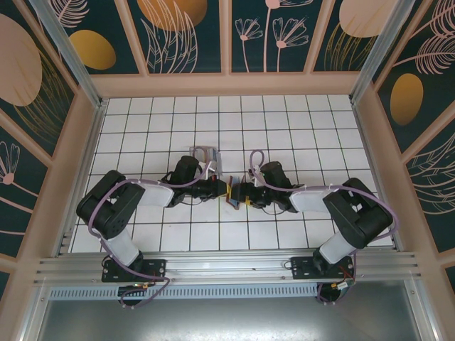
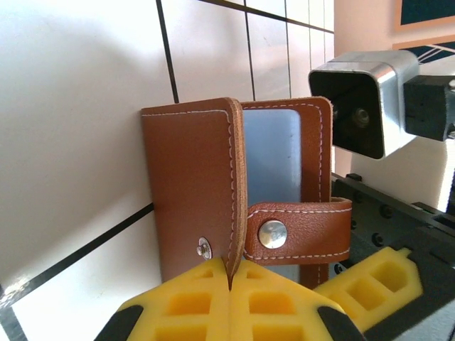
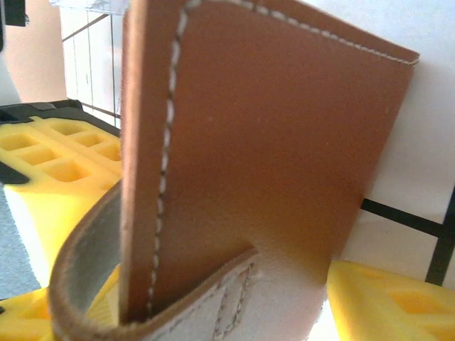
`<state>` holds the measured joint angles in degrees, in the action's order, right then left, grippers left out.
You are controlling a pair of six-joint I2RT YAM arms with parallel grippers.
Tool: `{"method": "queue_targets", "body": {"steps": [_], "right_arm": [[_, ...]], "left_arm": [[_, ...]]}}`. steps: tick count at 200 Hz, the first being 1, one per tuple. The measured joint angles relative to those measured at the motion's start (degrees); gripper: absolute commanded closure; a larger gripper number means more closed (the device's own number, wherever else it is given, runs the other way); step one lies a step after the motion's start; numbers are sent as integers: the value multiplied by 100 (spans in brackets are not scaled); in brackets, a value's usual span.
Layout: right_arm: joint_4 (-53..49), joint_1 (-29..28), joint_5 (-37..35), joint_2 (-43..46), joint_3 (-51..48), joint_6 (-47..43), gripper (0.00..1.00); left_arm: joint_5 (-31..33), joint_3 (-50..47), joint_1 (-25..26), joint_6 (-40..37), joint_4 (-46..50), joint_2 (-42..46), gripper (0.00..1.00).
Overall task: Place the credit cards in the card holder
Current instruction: Open the card holder at the center of the table.
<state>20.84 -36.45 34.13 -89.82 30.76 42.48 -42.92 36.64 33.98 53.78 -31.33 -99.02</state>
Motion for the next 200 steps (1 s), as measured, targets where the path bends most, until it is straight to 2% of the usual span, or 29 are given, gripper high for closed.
{"method": "queue_targets", "body": {"steps": [83,138,200], "right_arm": [[199,-4,9,-101,0,28,46],[295,-4,20,-111,0,87,59],[321,-4,-87,-210,-2,94,64]], "left_arm": [[-37,-68,-22,203,-295,-90,100],[-15,-68,-33,162,-291,-90,91],[-42,-66,-74,-39,-144,-79,66]]}}
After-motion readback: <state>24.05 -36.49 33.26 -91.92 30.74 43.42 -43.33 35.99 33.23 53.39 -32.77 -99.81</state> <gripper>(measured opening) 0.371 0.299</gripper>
